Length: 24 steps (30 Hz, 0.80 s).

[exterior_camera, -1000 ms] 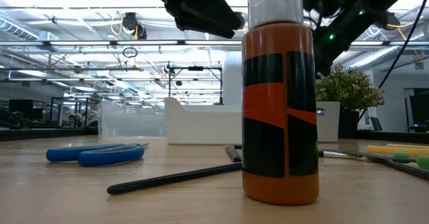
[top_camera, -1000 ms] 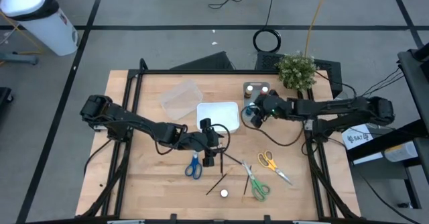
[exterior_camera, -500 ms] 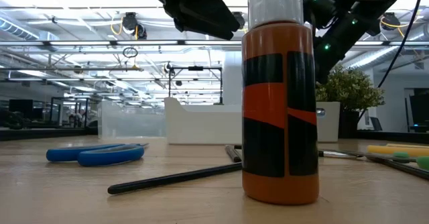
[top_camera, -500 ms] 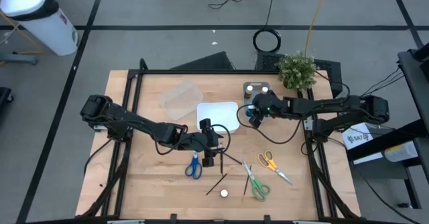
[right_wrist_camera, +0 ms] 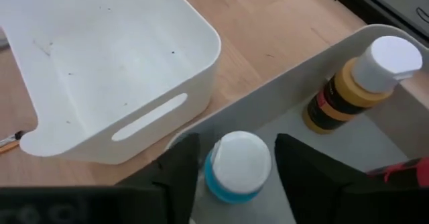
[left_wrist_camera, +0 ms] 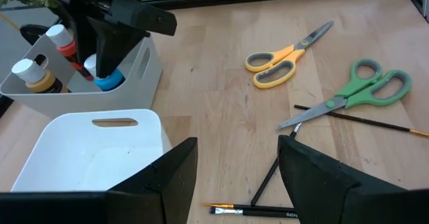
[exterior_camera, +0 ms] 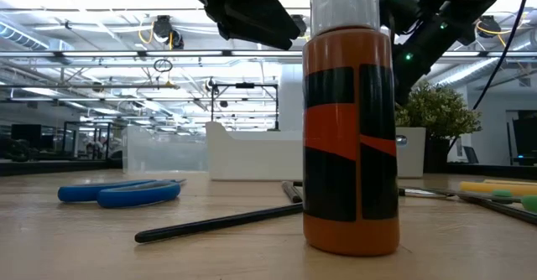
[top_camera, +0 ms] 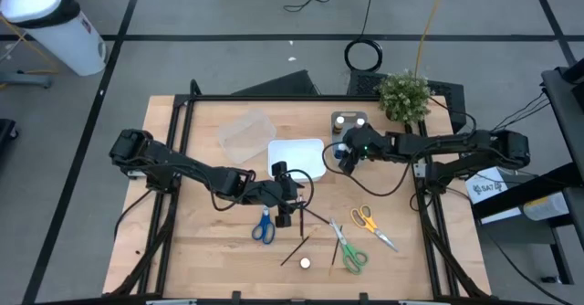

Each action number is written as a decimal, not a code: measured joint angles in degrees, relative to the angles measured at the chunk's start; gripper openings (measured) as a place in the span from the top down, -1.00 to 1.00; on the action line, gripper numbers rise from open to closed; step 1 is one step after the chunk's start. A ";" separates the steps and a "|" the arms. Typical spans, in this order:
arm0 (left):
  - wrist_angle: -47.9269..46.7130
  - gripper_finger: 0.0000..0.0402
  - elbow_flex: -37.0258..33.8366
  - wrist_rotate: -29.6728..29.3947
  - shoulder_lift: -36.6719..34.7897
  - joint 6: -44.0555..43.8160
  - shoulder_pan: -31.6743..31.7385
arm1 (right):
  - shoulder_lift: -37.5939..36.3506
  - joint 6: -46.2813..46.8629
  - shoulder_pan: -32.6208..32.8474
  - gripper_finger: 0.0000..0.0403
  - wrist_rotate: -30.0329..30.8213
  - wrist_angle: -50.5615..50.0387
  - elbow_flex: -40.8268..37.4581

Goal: Pick & Place Paint Supplies
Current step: Put the blue paint bottle in the gray bin, then put the orange paint bottle in the gray bin

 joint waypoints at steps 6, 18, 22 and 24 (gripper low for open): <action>0.00 -0.07 0.00 0.00 0.00 0.01 0.00 | -2.47 -0.19 0.02 -0.12 0.00 0.61 0.04; -1.70 -0.06 -0.09 1.77 -1.11 0.67 -0.22 | -11.63 -0.57 9.08 -0.04 -0.13 2.61 0.04; -6.64 -0.06 -0.14 3.94 -5.91 0.09 -0.94 | -13.40 -3.42 15.33 -0.04 -0.14 6.39 0.04; -7.63 -0.07 -1.16 3.93 -8.37 -1.14 -1.59 | -13.84 -5.09 18.83 -0.04 -0.17 9.16 0.04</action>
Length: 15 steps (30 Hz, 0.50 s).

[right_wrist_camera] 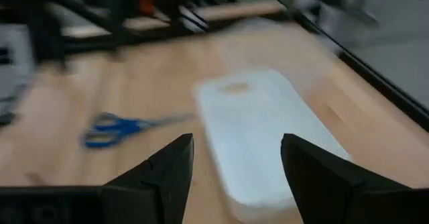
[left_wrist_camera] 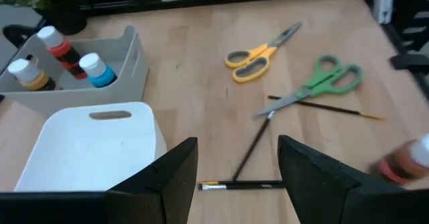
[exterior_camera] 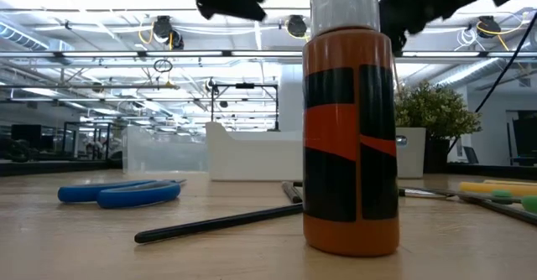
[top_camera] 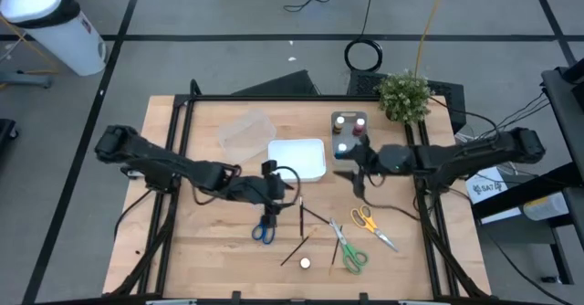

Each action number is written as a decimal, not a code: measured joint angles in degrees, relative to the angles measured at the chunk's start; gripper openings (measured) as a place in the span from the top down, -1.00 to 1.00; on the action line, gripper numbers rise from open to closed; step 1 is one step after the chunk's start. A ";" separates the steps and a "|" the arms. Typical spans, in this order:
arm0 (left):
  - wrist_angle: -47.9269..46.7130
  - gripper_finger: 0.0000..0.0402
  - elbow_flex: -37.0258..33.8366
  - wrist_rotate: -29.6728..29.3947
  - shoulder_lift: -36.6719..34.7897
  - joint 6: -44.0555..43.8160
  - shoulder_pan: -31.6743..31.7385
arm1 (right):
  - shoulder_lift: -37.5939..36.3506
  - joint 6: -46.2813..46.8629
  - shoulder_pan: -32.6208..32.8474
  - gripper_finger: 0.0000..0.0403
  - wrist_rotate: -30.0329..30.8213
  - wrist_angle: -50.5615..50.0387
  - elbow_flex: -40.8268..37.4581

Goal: Pick & Place Paint Supplies
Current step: Put the orange paint bottle in the gray bin

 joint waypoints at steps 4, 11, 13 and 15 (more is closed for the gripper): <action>1.55 -0.06 -5.16 -1.80 -6.04 -0.23 -2.37 | 0.11 -4.60 7.72 -0.04 0.04 3.80 0.93; 7.46 -0.06 -16.79 -9.91 -16.91 -3.30 -5.41 | 8.67 -9.38 20.50 -0.04 0.47 2.12 9.41; 9.34 -0.07 -19.32 -10.53 -19.39 -4.27 -5.66 | 12.66 -10.96 23.00 -0.04 1.31 1.09 12.40; 10.54 -0.06 -21.63 -10.55 -21.28 -4.98 -5.66 | 17.16 -12.44 24.91 -0.04 2.55 -0.03 15.47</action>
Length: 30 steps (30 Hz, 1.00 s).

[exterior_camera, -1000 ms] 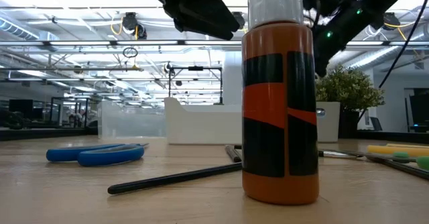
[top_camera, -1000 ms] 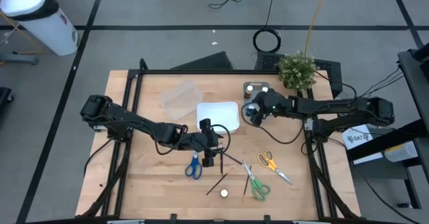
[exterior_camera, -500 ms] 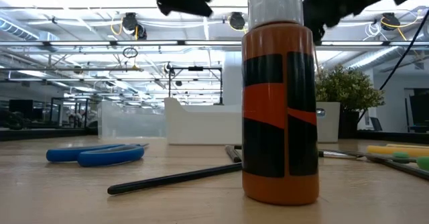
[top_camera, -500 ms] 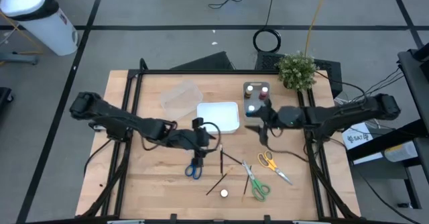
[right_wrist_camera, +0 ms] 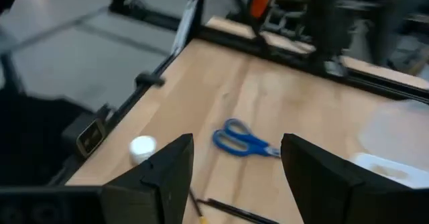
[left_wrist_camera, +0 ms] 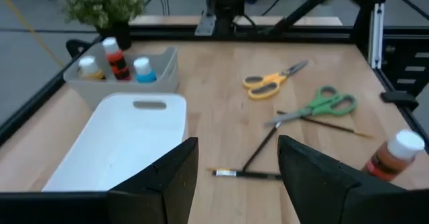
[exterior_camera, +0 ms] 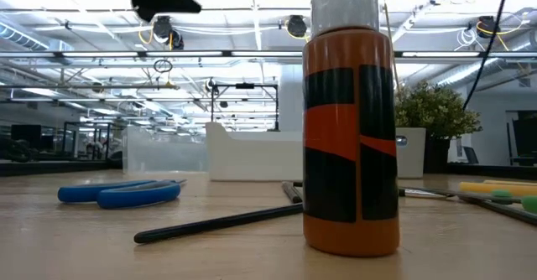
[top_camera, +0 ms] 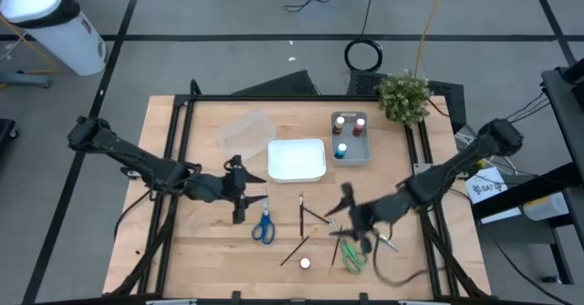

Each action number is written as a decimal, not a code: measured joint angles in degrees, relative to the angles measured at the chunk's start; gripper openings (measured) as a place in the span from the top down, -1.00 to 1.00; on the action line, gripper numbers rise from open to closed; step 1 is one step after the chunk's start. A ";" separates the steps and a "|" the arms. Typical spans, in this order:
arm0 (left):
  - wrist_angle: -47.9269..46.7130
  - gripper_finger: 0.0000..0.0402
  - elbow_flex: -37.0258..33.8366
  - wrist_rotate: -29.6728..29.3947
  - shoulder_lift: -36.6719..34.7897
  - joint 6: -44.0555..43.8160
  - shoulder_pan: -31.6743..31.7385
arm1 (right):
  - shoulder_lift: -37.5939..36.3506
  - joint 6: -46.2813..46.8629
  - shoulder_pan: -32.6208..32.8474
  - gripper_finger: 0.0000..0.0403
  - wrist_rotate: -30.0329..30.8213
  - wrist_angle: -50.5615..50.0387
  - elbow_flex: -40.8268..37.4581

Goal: Pick & Place Paint Supplies
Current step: Put the orange paint bottle in the gray bin

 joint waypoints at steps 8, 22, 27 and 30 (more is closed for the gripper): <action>4.01 -0.07 -5.99 -0.13 -1.98 -1.26 0.07 | 17.11 -4.40 3.42 -0.14 0.54 -5.75 12.28; 4.88 -0.07 -6.46 0.59 -1.96 -7.04 0.07 | 27.56 -2.65 2.80 -0.39 -3.64 -6.23 19.67; 4.72 -0.06 -6.46 2.72 -1.96 -7.69 0.00 | 24.64 -1.56 3.82 -0.36 -1.90 -9.06 19.67; 4.72 -0.06 -6.46 3.84 -1.96 -7.75 0.00 | 23.28 1.13 4.54 -0.35 -0.68 -10.85 19.67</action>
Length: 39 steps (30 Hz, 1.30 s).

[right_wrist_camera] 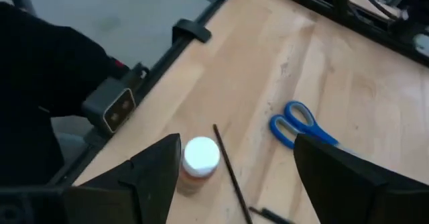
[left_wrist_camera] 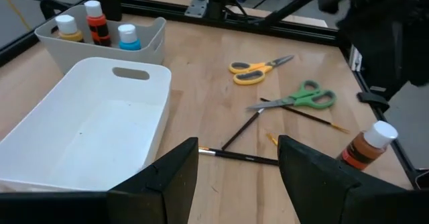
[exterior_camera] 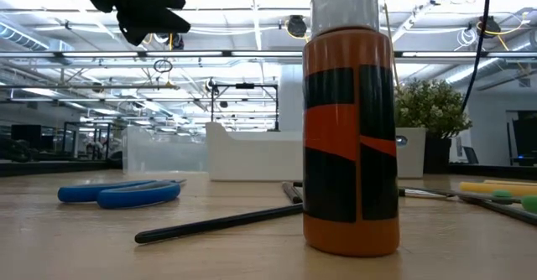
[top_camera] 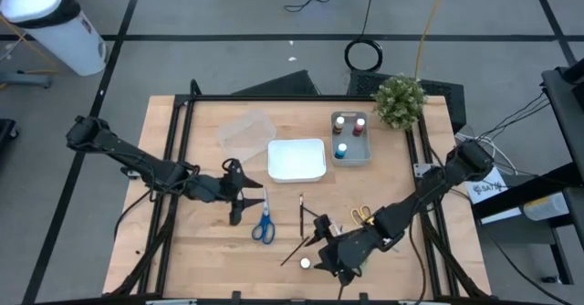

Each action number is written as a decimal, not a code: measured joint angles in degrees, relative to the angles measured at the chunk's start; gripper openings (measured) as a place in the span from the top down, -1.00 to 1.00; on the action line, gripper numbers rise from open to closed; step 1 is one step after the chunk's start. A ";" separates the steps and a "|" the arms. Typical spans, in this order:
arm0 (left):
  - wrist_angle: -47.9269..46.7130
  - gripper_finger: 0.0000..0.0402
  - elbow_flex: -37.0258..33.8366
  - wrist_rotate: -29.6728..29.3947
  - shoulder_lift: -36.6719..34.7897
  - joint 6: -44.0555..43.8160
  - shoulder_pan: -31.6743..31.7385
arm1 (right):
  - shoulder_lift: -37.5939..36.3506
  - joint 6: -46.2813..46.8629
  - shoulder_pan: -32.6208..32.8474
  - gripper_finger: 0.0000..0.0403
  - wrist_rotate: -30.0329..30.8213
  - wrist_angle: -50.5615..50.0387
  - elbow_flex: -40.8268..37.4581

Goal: Pick & Place Paint Supplies
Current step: Put the orange paint bottle in the gray bin

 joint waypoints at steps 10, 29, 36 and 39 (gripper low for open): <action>0.04 -0.07 0.00 0.16 0.00 0.12 0.00 | -1.92 4.59 6.29 -0.34 11.83 -2.85 0.00; 0.07 -0.07 0.00 0.16 0.02 0.16 0.00 | 1.96 15.38 7.99 -0.34 9.57 1.12 -0.90; 0.10 -0.07 0.00 0.14 0.04 -0.60 0.00 | 6.15 13.04 4.90 -0.34 6.43 7.28 -1.88; 0.11 -0.06 0.00 0.00 0.04 -0.63 0.00 | 7.14 14.24 3.39 -0.34 3.10 7.37 -1.88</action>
